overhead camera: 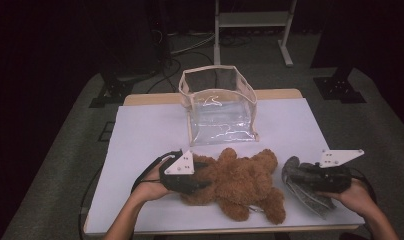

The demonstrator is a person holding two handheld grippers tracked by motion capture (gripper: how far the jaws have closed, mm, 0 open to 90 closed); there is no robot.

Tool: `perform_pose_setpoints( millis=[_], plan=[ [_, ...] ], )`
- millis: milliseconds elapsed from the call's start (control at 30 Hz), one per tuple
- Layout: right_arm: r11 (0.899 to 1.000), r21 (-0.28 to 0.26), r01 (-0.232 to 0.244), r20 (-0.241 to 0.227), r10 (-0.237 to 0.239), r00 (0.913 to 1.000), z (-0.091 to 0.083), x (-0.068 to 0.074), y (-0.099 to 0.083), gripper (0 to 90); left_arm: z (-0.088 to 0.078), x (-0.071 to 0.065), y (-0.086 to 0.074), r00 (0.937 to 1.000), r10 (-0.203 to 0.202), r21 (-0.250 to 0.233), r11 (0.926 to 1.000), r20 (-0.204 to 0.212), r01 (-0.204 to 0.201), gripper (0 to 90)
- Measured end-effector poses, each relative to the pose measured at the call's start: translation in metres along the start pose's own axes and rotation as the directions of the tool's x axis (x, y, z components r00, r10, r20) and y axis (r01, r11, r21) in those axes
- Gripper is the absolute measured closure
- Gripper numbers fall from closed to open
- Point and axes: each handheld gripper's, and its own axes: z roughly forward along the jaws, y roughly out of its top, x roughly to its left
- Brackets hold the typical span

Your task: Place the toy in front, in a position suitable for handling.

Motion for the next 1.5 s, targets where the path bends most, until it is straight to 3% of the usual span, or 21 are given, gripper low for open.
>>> perform_pose_setpoints(
  millis=[167,300,667,1067,1367,1500],
  plan=[
    [0.997,0.015,-0.076,0.059,0.075,0.9954,-0.008,-0.013,-0.022,66.3,-0.007,0.002,0.002,0.9999,-0.013,-0.035,0.9993,-0.003,0.013,44.5],
    [0.992,0.01,-0.124,0.07,0.123,0.99,-0.011,-0.019,-0.031,58.7,-0.017,0.004,0.005,0.9994,-0.028,-0.069,0.9973,-0.022,0.026,43.1],
    [0.99,0.001,-0.143,0.047,0.143,0.9886,-0.013,-0.024,-0.022,46.8,-0.028,0.006,0.0,0.9982,-0.05,-0.086,0.9952,-0.034,0.047,38.1],
    [0.995,-0.041,-0.091,-0.02,0.09,0.9957,-0.009,-0.025,0.02,39.3,-0.04,0.006,-0.015,0.9922,-0.114,-0.126,0.9863,-0.051,0.107,31.9],
    [0.998,-0.058,-0.015,-0.064,0.011,0.9979,0.008,-0.027,0.062,35.7,-0.049,0.007,-0.024,0.9839,-0.164,-0.13,0.9794,-0.069,0.155,23.1],
    [0.998,-0.055,0.032,-0.076,-0.036,0.9964,0.02,-0.029,0.081,33.6,-0.054,0.007,-0.027,0.9801,-0.173,-0.118,0.9799,-0.098,0.161,18.8]
  ],
)
